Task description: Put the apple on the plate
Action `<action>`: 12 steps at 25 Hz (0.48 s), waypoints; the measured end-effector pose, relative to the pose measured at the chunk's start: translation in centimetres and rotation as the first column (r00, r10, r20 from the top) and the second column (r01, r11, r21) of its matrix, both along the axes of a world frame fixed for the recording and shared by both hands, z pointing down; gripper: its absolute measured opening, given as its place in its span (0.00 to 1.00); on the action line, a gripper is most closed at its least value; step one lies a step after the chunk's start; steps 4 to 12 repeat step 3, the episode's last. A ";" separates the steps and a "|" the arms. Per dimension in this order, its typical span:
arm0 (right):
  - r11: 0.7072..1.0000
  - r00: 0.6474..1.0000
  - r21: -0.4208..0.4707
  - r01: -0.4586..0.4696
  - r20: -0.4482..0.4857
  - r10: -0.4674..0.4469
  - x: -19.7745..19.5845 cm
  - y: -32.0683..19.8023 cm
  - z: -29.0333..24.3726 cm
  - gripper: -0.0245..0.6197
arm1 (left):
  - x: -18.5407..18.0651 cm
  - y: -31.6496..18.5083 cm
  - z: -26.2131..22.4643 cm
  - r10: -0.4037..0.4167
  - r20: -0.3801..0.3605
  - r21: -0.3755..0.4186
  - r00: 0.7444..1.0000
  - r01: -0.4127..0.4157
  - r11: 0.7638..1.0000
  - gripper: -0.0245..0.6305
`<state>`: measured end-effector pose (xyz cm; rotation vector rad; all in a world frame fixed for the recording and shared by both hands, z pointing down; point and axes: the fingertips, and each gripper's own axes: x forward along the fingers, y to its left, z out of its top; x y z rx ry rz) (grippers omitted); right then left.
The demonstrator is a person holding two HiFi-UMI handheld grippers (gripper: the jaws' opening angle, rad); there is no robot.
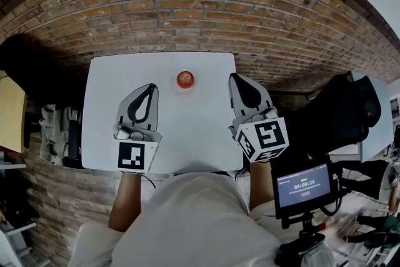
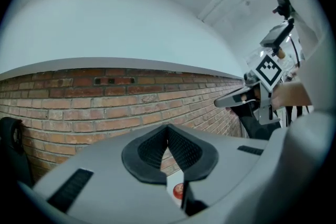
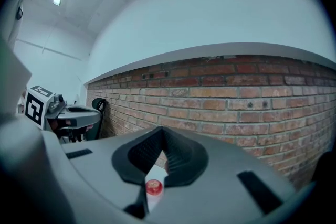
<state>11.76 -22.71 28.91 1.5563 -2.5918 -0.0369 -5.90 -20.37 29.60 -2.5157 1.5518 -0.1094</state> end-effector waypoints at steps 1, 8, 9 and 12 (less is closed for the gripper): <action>1.000 1.000 -0.001 0.003 0.000 -0.003 -0.1 -0.2 0.1 0.04 | 0.2 -0.1 0.1 0.006 0.004 -0.004 1.000 -0.006 1.000 0.05; 1.000 1.000 -0.004 0.008 0.001 -0.008 -0.2 -0.5 0.4 0.04 | 0.5 -0.3 0.4 0.015 0.011 -0.013 1.000 -0.015 1.000 0.05; 1.000 1.000 -0.004 0.008 0.001 -0.008 -0.2 -0.5 0.4 0.04 | 0.5 -0.3 0.4 0.015 0.011 -0.013 1.000 -0.015 1.000 0.05; 1.000 1.000 -0.004 0.008 0.001 -0.008 -0.2 -0.5 0.4 0.04 | 0.5 -0.3 0.4 0.015 0.011 -0.013 1.000 -0.015 1.000 0.05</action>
